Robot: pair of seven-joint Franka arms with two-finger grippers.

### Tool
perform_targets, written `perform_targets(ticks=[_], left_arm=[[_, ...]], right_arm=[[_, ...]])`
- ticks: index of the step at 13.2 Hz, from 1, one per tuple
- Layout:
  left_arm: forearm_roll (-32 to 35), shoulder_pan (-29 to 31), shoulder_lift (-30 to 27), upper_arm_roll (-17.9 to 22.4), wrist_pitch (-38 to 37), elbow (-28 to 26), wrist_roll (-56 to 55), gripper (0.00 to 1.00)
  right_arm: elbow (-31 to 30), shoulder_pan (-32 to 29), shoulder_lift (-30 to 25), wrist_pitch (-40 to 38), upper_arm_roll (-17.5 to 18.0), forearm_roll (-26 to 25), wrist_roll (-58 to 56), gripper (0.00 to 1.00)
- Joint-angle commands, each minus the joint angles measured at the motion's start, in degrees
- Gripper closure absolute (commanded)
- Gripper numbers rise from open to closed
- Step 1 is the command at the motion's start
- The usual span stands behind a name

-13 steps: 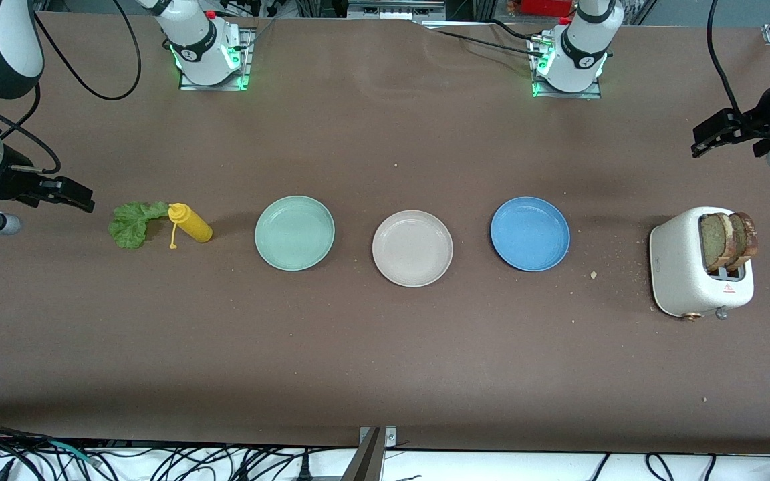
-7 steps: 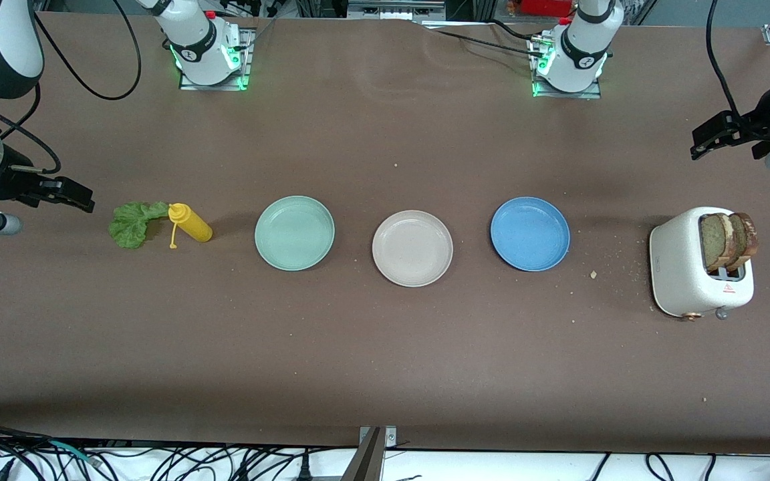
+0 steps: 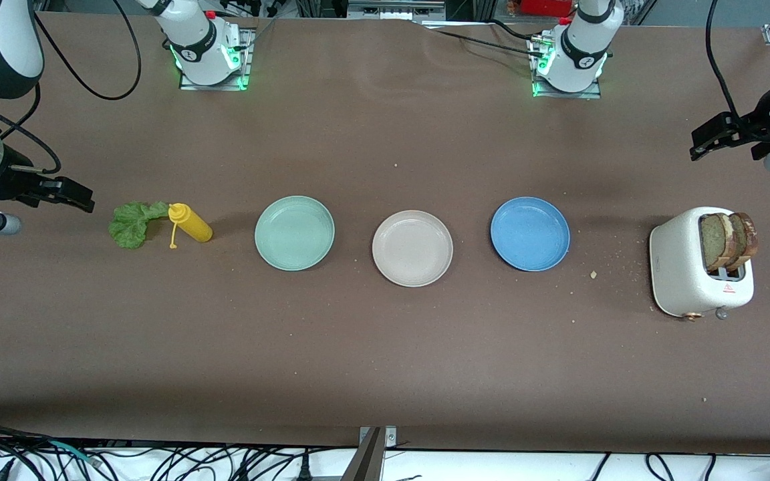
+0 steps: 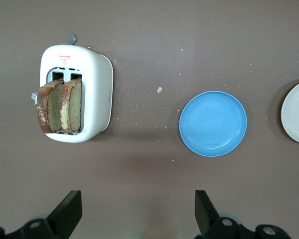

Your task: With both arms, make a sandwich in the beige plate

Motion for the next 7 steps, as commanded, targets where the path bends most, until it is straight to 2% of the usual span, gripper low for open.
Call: perform_targets(ticks=[1,7], left_arm=[[1.5,0.31,0.48,-0.34,-0.05,1.19,-0.22,0.0],[1.59,0.39,1.1,-0.25,0.12,1.19,-0.05,0.0]], right_arm=[[0.11,-0.07,-0.08,-0.39,-0.15,1.11,-0.18,0.0],[0.03,-0.07,-0.08,-0.39,-0.15,1.11,-0.18,0.0]])
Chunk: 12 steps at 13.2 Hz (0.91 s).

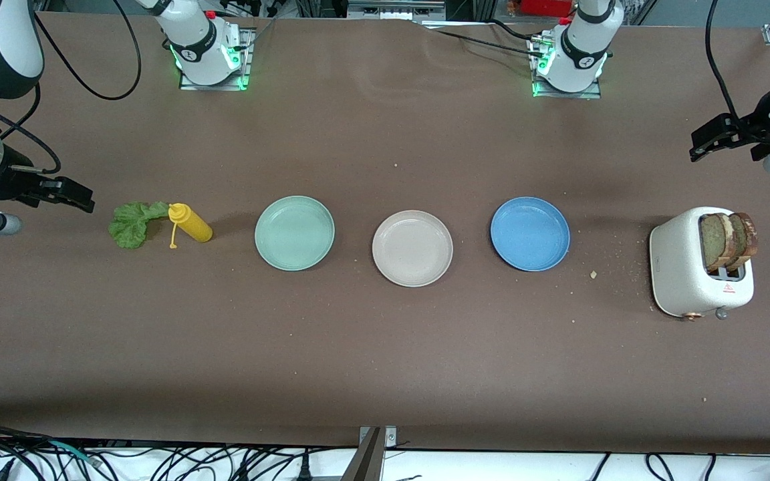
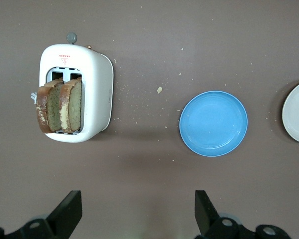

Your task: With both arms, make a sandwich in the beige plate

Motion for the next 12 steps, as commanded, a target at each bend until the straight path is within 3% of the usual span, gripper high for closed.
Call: perform_targets(ticks=[1,8,12], left_arm=[[1.59,0.21,0.78,-0.17,0.04,1.19,-0.05,0.0],[1.5,1.61,0.78,0.09,0.21,1.19,0.92,0.0],[1.5,4.25,5.16,0.09,0.39,1.27,0.92,0.0]], right_arm=[[0.03,-0.07,-0.1,-0.31,-0.15,1.11,-0.18,0.0],[0.03,-0.07,-0.01,-0.31,-0.15,1.11,-0.18,0.0],[0.03,-0.07,-0.1,-0.31,-0.15,1.11,-0.18,0.0]])
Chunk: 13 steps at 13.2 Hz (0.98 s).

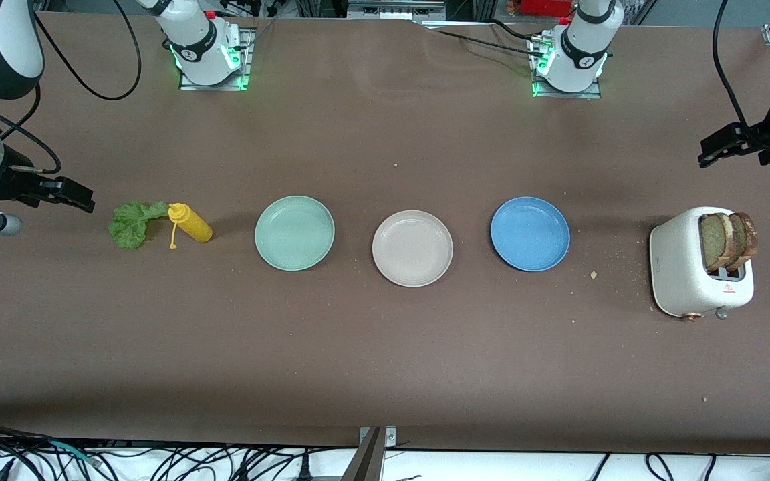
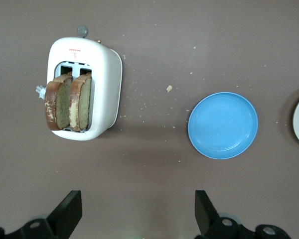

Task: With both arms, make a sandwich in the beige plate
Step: 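Reach the left gripper down into the toaster and grasp a toast slice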

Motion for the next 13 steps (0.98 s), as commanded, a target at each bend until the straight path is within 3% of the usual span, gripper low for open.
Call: perform_targets(ticks=[1,7,13], left_arm=[[1.49,2.48,4.52,-0.49,1.11,1.3,0.82,0.0],[1.49,7.4,13.83,-0.4,9.28,1.21,14.59,0.0],[1.39,9.43,18.42,-0.49,14.48,0.07,15.93,0.0]], right_arm=[[0.03,-0.07,-0.15,-0.31,-0.14,1.11,-0.18,0.0],[0.03,-0.16,-0.06,-0.31,-0.14,1.11,-0.18,0.0],[0.03,-0.07,-0.06,-0.48,-0.23,1.11,-0.18,0.0]])
